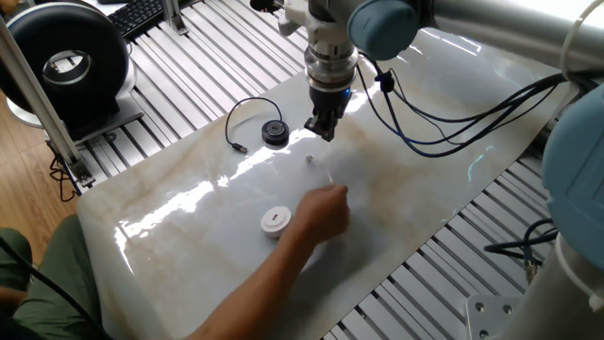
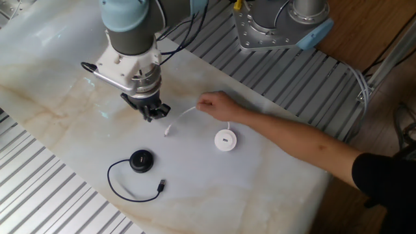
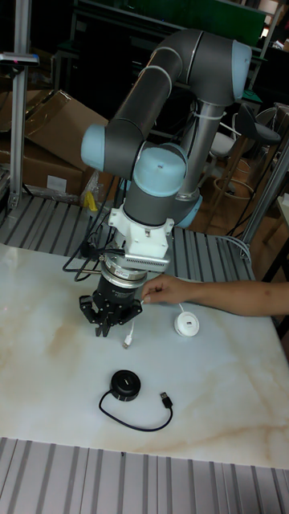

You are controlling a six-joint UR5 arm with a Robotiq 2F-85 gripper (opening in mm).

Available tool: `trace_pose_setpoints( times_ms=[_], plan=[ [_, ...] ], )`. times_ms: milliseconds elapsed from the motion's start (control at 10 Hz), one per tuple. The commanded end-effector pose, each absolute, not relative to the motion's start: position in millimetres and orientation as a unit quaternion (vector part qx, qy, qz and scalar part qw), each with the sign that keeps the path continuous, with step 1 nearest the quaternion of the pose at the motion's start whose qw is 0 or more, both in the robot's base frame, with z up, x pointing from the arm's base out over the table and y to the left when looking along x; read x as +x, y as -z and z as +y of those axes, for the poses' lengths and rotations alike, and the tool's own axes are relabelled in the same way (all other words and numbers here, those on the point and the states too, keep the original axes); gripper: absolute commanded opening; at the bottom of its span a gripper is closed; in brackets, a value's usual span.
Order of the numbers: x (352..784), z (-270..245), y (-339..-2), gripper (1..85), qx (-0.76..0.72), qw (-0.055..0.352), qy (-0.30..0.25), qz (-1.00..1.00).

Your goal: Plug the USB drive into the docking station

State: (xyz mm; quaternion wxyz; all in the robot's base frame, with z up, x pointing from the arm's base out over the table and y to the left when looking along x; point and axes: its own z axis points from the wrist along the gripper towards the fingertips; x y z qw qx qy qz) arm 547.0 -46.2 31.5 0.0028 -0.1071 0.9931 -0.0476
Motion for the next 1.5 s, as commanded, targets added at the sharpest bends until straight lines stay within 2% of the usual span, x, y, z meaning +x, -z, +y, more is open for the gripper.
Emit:
trace_pose_setpoints(
  times_ms=[0,400,1000,1400],
  plan=[
    [549,-54,-41,35.0,-0.103,0.005,0.073,0.992],
    [544,-42,-48,34.3,-0.086,0.002,0.077,0.993],
    [535,-9,-54,33.7,-0.042,-0.009,0.022,0.999],
    [535,-10,-54,33.3,-0.046,-0.007,0.025,0.999]
  ],
)
